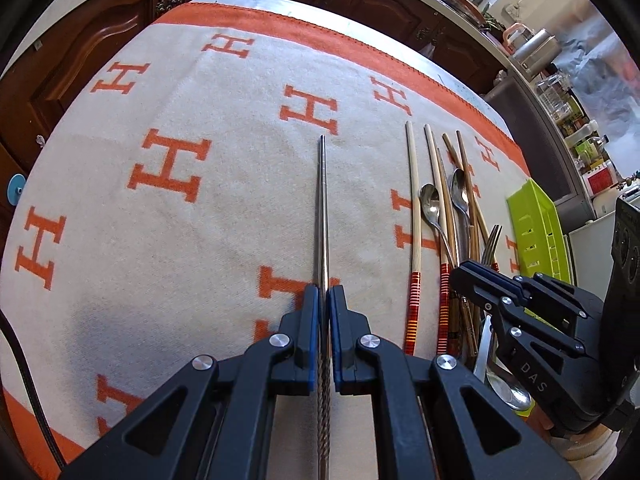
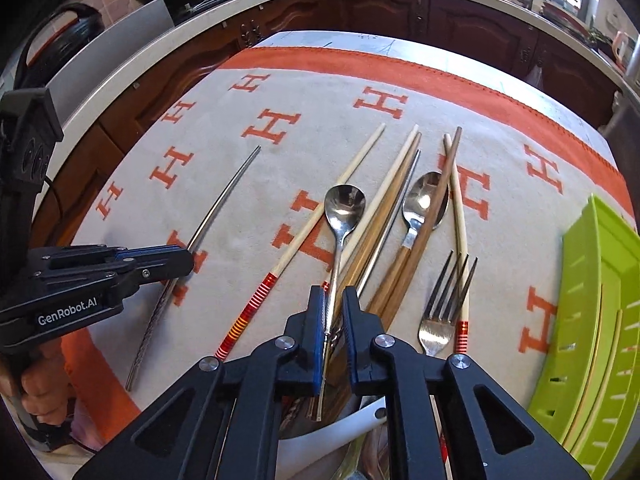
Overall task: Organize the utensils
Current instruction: 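Lift the metal chopstick toward the green tray with the left tool while the right tool reaches into the pile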
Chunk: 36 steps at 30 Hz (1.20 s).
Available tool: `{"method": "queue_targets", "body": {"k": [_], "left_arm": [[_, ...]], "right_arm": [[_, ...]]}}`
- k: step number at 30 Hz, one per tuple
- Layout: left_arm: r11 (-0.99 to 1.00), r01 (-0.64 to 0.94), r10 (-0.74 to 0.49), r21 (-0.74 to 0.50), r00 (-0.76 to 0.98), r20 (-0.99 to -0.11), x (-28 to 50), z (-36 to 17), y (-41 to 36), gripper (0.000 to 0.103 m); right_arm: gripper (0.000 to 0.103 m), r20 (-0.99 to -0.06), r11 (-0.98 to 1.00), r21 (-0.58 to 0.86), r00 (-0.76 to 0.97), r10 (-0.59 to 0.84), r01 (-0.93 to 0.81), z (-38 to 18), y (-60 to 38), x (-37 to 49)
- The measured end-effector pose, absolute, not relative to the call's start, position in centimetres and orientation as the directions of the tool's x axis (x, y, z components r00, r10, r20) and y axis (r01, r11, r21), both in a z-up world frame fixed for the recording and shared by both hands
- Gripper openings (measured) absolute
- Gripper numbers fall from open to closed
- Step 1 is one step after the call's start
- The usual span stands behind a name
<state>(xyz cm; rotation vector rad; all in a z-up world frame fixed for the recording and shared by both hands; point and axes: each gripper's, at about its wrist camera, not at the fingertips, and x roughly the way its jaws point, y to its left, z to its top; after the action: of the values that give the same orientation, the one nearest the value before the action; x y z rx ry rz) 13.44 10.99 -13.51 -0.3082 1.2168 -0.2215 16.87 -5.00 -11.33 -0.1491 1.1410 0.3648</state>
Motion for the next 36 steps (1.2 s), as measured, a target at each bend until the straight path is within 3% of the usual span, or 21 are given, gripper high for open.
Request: {"method": "queue_targets", "body": {"k": [8, 10, 23, 28, 36], "left_arm": [[0.926, 0.005, -0.357, -0.377, 0.330, -0.874, 13.6, -13.6, 11.3, 0.004], [0.926, 0.005, -0.358, -0.378, 0.329, -0.873, 13.6, -13.6, 11.5, 0.004], [0.926, 0.012, -0.358, -0.376, 0.333, -0.872, 13.4, -13.3, 11.0, 0.004], [0.926, 0.013, -0.360, -0.377, 0.331, -0.872, 13.2, -13.2, 10.6, 0.004], [0.925, 0.044, -0.368, -0.376, 0.339, -0.866, 13.1, -12.3, 10.0, 0.004]], "right_arm": [[0.009, -0.911, 0.913, 0.001, 0.377, 0.169, -0.408, -11.4, -3.7, 16.7], [0.005, -0.911, 0.916, 0.001, 0.378, 0.166, -0.400, -11.3, -3.7, 16.7], [0.004, -0.874, 0.946, 0.251, 0.372, 0.312, -0.205, -9.9, -8.4, 16.6], [0.004, -0.882, 0.948, 0.247, 0.358, 0.306, -0.200, -10.2, -8.3, 16.6], [0.004, -0.834, 0.917, 0.361, 0.380, 0.399, -0.170, -8.7, -9.1, 16.3]]}}
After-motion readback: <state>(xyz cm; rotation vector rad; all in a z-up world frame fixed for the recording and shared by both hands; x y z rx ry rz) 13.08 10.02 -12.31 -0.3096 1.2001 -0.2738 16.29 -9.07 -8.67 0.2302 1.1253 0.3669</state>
